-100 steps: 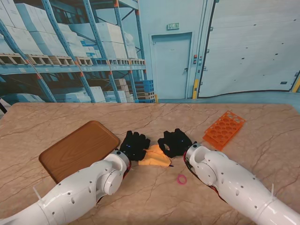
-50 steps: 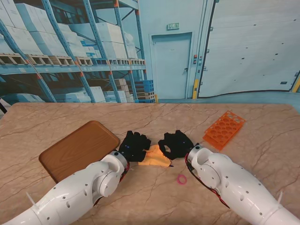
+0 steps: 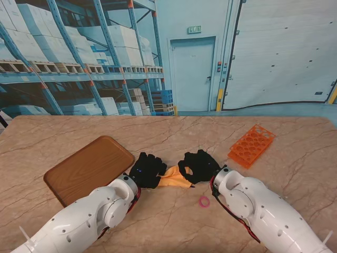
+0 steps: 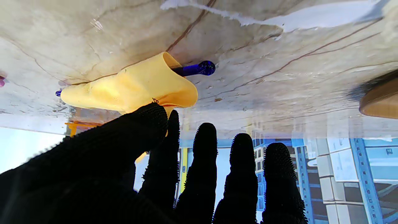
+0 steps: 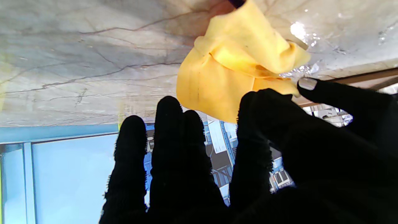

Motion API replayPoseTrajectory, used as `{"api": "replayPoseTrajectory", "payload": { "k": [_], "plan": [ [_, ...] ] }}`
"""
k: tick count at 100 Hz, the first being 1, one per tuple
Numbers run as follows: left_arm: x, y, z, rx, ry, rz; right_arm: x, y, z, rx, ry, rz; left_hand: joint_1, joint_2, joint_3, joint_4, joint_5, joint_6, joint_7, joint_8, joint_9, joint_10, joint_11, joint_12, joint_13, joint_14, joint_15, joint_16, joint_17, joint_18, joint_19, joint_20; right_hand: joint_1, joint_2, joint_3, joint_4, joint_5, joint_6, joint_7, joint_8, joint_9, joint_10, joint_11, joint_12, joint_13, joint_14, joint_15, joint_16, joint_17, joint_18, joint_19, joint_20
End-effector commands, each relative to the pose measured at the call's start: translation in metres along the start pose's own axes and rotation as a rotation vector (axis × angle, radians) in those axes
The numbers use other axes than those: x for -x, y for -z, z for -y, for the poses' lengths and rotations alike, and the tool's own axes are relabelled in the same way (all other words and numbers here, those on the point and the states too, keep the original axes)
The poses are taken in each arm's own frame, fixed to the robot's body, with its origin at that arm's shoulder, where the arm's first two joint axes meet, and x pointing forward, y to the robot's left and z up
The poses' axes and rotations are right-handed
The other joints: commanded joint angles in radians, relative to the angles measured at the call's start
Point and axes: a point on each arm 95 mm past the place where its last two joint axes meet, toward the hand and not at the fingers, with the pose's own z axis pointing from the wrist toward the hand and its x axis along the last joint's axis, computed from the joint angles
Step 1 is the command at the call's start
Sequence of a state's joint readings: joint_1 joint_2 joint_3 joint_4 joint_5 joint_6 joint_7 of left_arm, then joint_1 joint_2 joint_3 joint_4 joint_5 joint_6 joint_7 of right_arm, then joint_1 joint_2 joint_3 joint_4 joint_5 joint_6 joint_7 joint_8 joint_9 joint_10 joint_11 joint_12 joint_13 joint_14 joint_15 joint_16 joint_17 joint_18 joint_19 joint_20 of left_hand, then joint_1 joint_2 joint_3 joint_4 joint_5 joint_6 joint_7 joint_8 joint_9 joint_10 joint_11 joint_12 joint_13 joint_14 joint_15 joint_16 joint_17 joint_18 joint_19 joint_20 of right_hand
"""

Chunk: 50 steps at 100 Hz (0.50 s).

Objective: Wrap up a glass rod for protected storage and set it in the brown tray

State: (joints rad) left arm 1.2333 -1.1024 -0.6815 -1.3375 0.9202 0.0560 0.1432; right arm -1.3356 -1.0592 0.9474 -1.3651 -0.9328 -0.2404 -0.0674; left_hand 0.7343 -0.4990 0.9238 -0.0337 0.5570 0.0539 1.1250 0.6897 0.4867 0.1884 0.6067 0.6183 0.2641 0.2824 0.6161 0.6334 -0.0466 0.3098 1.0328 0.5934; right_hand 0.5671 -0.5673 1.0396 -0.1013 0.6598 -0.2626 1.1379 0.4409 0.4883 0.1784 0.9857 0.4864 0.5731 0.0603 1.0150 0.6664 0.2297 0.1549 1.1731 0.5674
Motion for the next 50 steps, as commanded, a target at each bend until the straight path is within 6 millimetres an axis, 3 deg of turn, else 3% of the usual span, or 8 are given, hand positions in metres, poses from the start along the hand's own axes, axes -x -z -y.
{"api": "replayPoseTrajectory", "payload": {
  "k": [1, 22, 37, 50],
  "plan": [
    [-0.002, 0.004, -0.004, 0.007, 0.004, -0.006, -0.009, 0.002, 0.0, 0.014, -0.023, -0.018, 0.015, -0.024, -0.007, 0.003, -0.004, -0.026, 0.008, 0.0, -0.006, 0.008, -0.014, 0.0, -0.018, -0.01, -0.017, -0.008, -0.017, -0.004, -0.008, -0.006, -0.041, -0.039, 0.047, 0.012, 0.021, -0.024, 0.002, 0.014, 0.01, 0.006, -0.008, -0.005, 0.013, 0.011, -0.013, -0.005, 0.0, 0.008, -0.009, 0.013],
    [0.0, 0.009, -0.004, 0.005, -0.025, -0.035, -0.015, 0.014, -0.009, 0.071, -0.092, -0.009, 0.02, -0.017, -0.018, -0.001, -0.01, -0.048, 0.003, 0.004, -0.008, 0.007, -0.02, -0.004, -0.02, -0.013, -0.02, -0.009, -0.017, -0.004, -0.009, -0.005, -0.132, 0.006, -0.041, 0.023, 0.015, -0.002, -0.012, 0.025, 0.027, 0.017, -0.038, -0.012, 0.009, 0.032, -0.028, 0.0, -0.004, 0.02, -0.027, 0.02],
    [0.0, 0.012, -0.006, 0.006, -0.037, -0.058, -0.014, 0.02, -0.015, 0.113, -0.114, 0.016, 0.021, -0.01, -0.028, -0.003, -0.016, -0.055, 0.0, 0.007, -0.01, 0.002, -0.02, -0.003, -0.019, -0.019, -0.021, -0.009, -0.02, -0.005, -0.014, -0.006, -0.152, 0.037, -0.09, 0.028, -0.007, 0.016, -0.035, 0.022, 0.032, 0.025, -0.05, -0.011, 0.006, 0.042, -0.03, 0.007, -0.004, 0.021, -0.032, 0.027],
    [0.0, 0.014, -0.007, 0.002, -0.059, -0.089, -0.007, 0.022, -0.017, 0.13, -0.106, 0.057, 0.022, -0.004, -0.036, -0.006, -0.021, -0.061, -0.001, 0.007, -0.013, -0.003, -0.019, -0.003, -0.019, -0.023, -0.021, -0.009, -0.019, -0.005, -0.015, -0.005, -0.167, 0.074, -0.128, 0.054, -0.095, 0.08, -0.153, -0.001, 0.019, 0.03, -0.059, -0.004, -0.004, 0.041, -0.033, 0.016, -0.003, 0.016, -0.035, 0.038]
  ]
}}
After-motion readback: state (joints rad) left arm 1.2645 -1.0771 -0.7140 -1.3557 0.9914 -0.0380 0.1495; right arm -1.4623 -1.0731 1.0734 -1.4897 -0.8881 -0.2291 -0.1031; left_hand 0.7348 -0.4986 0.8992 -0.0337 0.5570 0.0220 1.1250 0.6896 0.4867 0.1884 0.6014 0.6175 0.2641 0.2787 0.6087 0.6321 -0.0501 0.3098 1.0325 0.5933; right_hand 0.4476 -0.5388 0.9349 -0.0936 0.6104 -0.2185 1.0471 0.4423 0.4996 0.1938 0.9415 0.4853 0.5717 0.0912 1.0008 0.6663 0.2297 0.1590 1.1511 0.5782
